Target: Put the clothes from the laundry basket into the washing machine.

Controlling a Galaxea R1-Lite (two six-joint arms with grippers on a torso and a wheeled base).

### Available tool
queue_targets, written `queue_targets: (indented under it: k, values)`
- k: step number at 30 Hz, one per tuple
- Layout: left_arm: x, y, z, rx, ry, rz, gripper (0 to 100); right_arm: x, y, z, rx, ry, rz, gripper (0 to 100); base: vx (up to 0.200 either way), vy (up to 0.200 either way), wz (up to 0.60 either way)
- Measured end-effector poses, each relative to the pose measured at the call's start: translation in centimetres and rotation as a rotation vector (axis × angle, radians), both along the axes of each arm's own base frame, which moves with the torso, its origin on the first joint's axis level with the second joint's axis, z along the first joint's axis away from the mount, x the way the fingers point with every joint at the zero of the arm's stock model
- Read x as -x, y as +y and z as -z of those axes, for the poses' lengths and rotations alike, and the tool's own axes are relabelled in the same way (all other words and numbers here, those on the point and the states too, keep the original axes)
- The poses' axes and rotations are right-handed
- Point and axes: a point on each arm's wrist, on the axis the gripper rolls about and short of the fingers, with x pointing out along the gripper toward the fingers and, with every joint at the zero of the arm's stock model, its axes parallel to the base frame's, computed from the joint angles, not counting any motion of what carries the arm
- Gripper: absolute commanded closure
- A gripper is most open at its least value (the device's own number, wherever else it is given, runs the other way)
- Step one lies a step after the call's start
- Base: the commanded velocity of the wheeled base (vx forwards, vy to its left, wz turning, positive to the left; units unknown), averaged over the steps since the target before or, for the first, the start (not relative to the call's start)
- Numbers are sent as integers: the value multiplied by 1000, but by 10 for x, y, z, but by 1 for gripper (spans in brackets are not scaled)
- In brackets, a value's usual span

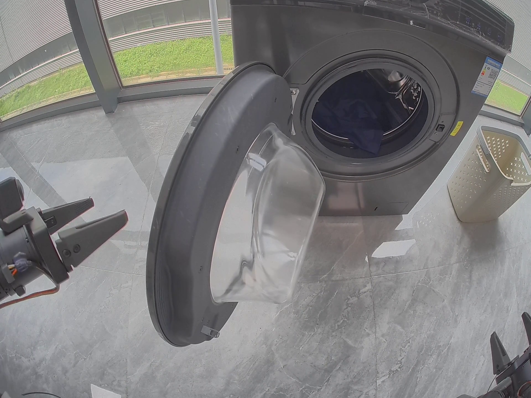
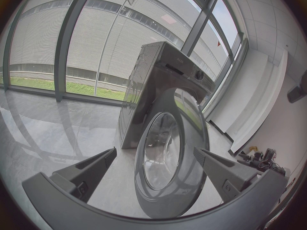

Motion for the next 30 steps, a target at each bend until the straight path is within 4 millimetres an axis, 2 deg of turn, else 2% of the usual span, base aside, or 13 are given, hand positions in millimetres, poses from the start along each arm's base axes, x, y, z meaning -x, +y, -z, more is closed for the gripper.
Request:
queue_targets:
  k: [13,19,30]
  values:
    - [-26,-18,17,-54,55,56,0,0,0,0,-1,-1,1,0,0,0,0]
    - [-33,-35,21,-56,58,124,0,0,0,0,-1,-2,1,0,0,0,0]
    - [-59,-75,18,-14,-40,157,0,0,0,0,-3,-2,0,0,0,0,0]
